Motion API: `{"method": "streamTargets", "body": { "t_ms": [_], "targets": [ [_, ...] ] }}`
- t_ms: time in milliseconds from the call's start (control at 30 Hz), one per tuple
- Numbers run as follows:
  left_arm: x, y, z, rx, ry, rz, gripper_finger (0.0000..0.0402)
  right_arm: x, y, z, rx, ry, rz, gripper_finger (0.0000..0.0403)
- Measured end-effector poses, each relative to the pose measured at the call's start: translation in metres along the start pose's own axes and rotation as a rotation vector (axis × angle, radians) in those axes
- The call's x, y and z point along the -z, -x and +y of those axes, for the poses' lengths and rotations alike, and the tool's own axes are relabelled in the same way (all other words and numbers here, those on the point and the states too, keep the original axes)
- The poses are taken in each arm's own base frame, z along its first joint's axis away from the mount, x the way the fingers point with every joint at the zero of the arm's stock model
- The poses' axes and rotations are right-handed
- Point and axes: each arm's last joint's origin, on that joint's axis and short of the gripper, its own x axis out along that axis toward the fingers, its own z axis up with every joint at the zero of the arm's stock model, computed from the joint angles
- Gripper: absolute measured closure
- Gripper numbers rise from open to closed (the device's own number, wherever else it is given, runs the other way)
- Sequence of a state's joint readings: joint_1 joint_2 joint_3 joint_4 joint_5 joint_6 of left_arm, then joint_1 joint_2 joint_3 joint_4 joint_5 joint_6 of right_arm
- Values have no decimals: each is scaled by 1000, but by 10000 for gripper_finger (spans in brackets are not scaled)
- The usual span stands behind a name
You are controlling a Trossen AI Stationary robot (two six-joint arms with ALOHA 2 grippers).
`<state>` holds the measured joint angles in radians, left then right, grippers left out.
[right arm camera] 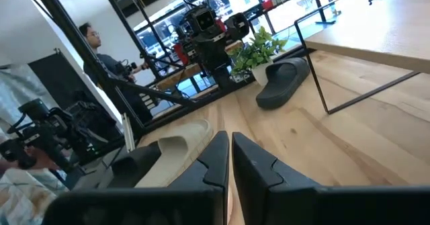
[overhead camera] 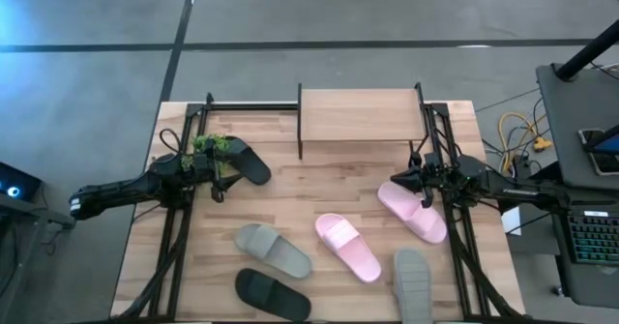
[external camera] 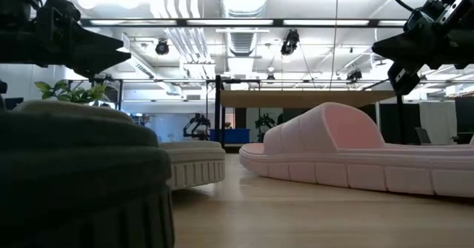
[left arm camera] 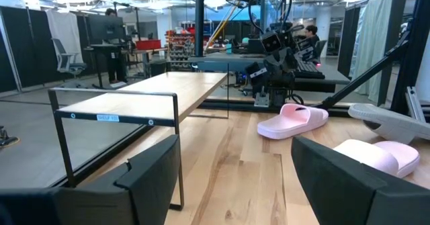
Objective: Pick and place slides into the shelf
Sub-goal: Move the top black slipper under the shelf
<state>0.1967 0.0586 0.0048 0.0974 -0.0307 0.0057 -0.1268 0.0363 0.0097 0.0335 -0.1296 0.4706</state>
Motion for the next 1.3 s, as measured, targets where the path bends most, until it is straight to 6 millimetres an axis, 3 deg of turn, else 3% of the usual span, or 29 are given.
{"method": "streamTargets", "body": {
  "t_ms": [67, 267, 367, 800, 1300],
  "targets": [
    [-6, 0, 0, 4, 73, -62, 132, 0, 0, 0, -1, 0, -1, 390],
    [-29, 5, 1, 72, 592, -304, 132, 0, 0, 0, -1, 0, -1, 390],
    [-42, 10, 1, 126, 721, -439, 132, 0, 0, 0, 0, 0, 0, 390],
    [-74, 35, 3, 281, 728, -852, 132, 0, 0, 0, 0, 0, 0, 390],
    [-72, 32, 5, 200, 761, -853, 132, 0, 0, 0, 0, 0, -1, 390]
  ]
}}
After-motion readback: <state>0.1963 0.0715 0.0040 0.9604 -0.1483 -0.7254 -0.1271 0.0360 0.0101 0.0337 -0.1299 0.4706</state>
